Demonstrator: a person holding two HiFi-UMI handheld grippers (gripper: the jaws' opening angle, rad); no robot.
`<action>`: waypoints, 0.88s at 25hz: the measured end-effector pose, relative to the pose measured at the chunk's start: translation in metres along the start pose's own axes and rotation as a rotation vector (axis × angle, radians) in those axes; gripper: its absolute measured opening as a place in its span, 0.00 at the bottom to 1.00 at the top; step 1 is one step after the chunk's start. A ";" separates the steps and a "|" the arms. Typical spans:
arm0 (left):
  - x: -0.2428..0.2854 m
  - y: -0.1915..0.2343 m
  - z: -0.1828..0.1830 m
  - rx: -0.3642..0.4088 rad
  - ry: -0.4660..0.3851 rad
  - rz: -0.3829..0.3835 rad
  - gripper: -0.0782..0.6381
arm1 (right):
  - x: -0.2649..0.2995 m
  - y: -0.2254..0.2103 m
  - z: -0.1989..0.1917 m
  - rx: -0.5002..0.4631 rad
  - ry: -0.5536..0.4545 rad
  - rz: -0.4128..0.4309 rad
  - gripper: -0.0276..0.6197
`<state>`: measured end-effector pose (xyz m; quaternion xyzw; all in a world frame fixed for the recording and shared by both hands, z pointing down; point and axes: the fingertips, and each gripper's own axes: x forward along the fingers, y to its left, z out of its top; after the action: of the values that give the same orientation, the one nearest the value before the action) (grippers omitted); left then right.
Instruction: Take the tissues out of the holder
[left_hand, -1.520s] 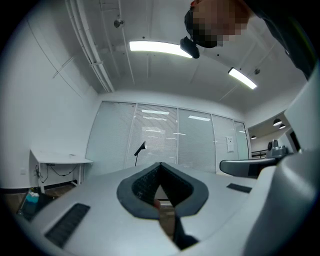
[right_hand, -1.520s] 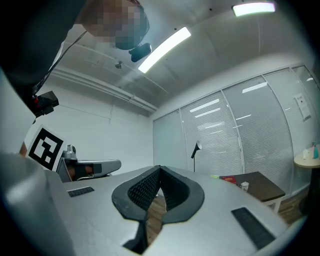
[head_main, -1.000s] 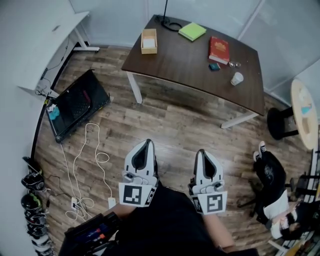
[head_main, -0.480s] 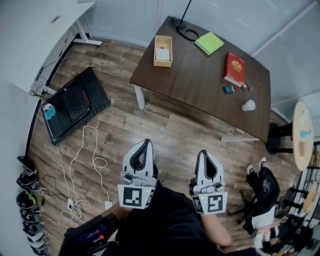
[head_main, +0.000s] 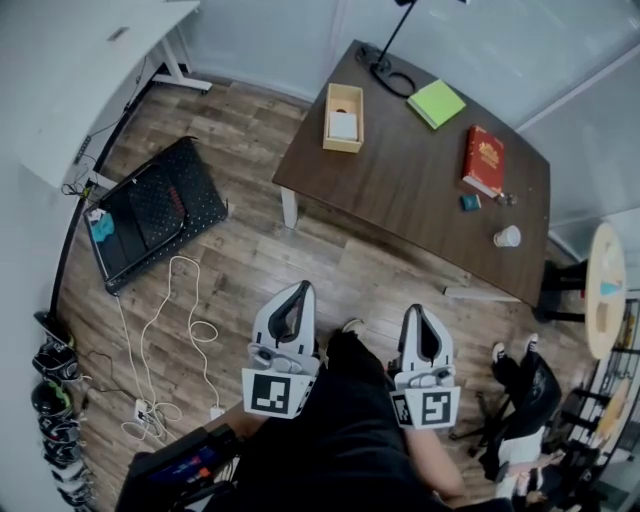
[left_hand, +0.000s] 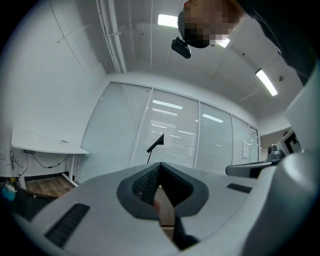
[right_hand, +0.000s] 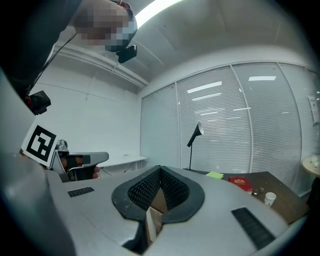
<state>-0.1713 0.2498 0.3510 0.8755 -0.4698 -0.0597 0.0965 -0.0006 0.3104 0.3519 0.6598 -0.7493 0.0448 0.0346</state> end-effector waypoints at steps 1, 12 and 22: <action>0.001 0.002 0.000 0.001 0.001 0.005 0.11 | 0.004 -0.001 0.001 0.001 -0.003 0.002 0.06; 0.015 0.016 0.022 0.060 -0.043 0.110 0.11 | 0.066 0.002 0.023 0.013 -0.065 0.147 0.06; 0.041 0.004 0.024 0.060 -0.061 0.159 0.11 | 0.091 -0.008 0.039 -0.020 -0.089 0.248 0.06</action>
<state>-0.1565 0.2113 0.3283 0.8357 -0.5420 -0.0644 0.0605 -0.0043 0.2149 0.3237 0.5631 -0.8263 0.0119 0.0022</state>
